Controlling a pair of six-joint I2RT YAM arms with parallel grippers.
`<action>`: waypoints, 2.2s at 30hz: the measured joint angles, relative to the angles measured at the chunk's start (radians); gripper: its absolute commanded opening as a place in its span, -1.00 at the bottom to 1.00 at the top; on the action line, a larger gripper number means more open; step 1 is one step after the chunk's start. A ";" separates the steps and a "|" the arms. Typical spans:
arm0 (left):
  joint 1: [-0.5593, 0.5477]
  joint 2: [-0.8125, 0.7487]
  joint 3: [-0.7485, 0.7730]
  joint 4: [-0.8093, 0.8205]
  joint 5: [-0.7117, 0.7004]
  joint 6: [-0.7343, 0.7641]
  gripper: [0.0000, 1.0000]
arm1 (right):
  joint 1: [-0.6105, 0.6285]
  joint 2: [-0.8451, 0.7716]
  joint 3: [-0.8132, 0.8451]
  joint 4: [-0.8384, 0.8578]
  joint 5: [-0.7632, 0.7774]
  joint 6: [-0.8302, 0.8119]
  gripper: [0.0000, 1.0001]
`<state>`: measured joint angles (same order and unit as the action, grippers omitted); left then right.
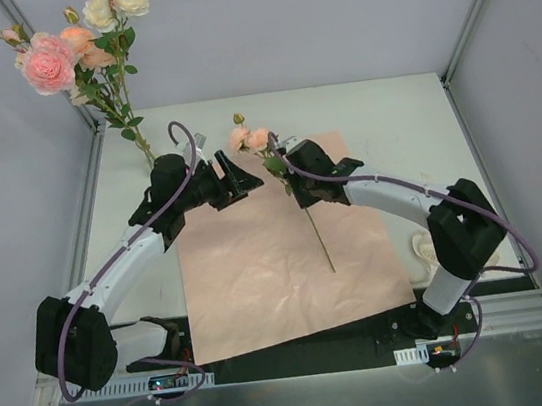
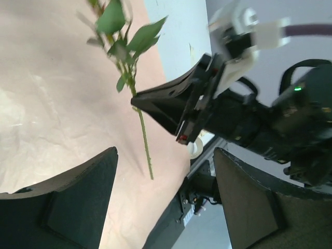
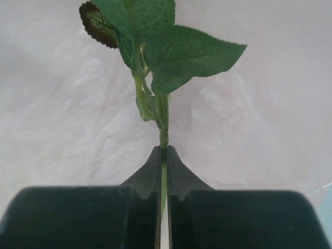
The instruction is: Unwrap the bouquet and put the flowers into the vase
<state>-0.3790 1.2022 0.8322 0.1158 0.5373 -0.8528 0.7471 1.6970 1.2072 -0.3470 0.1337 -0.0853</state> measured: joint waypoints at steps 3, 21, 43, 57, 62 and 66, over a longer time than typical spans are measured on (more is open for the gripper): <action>-0.030 0.052 -0.013 0.055 0.005 -0.039 0.49 | -0.019 -0.055 -0.037 0.077 -0.019 0.051 -0.99; -0.127 0.252 0.063 0.160 -0.025 -0.063 0.08 | -0.016 -0.309 -0.232 0.316 -0.264 0.100 -0.99; -0.156 0.131 0.150 0.006 -0.178 0.231 -1.00 | 0.023 -0.394 -0.263 0.310 -0.312 0.025 -0.11; -0.024 -0.029 0.524 -0.113 -0.613 0.851 -1.00 | -0.007 -0.476 -0.263 0.244 -0.271 0.014 -0.06; 0.121 0.062 0.658 -0.065 -0.681 1.004 -1.00 | -0.007 -0.477 -0.263 0.225 -0.272 0.018 -0.06; 0.152 0.131 0.683 0.021 -0.700 1.143 -1.00 | -0.009 -0.483 -0.263 0.216 -0.272 0.019 -0.06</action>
<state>-0.2268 1.3331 1.5150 0.1364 -0.1627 0.2905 0.7383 1.2140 0.9440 -0.1314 -0.1379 -0.0662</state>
